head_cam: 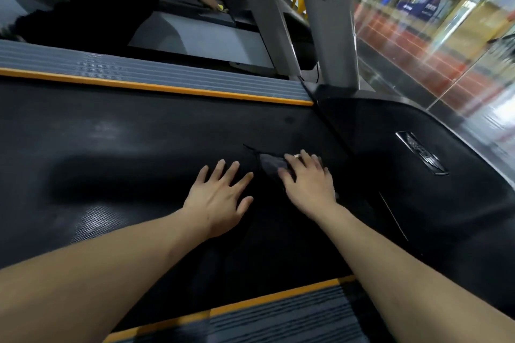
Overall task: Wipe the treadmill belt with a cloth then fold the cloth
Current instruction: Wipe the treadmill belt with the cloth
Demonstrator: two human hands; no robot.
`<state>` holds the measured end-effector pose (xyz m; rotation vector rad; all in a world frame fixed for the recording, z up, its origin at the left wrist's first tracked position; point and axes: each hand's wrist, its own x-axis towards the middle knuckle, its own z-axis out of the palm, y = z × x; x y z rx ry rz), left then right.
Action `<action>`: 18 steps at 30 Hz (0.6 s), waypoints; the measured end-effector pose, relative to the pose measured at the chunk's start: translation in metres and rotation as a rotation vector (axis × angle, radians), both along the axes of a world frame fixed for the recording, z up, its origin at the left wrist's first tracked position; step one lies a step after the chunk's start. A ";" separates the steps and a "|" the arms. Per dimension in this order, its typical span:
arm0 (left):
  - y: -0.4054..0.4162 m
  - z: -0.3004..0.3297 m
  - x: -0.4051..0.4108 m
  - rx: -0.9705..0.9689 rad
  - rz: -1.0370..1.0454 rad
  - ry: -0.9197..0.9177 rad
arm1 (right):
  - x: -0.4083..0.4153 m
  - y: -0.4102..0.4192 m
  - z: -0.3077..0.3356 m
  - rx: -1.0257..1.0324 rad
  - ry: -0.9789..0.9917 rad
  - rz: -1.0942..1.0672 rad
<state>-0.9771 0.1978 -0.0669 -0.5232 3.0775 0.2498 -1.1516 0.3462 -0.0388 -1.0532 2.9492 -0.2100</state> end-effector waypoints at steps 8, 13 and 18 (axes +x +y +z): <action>-0.024 -0.007 -0.057 -0.040 -0.009 -0.018 | -0.017 -0.002 -0.036 0.035 -0.084 -0.066; -0.041 -0.011 -0.086 -0.068 -0.013 -0.031 | -0.063 -0.015 -0.040 0.003 -0.061 -0.059; -0.056 -0.015 -0.109 -0.031 0.020 -0.020 | -0.130 -0.039 -0.035 -0.063 -0.108 -0.079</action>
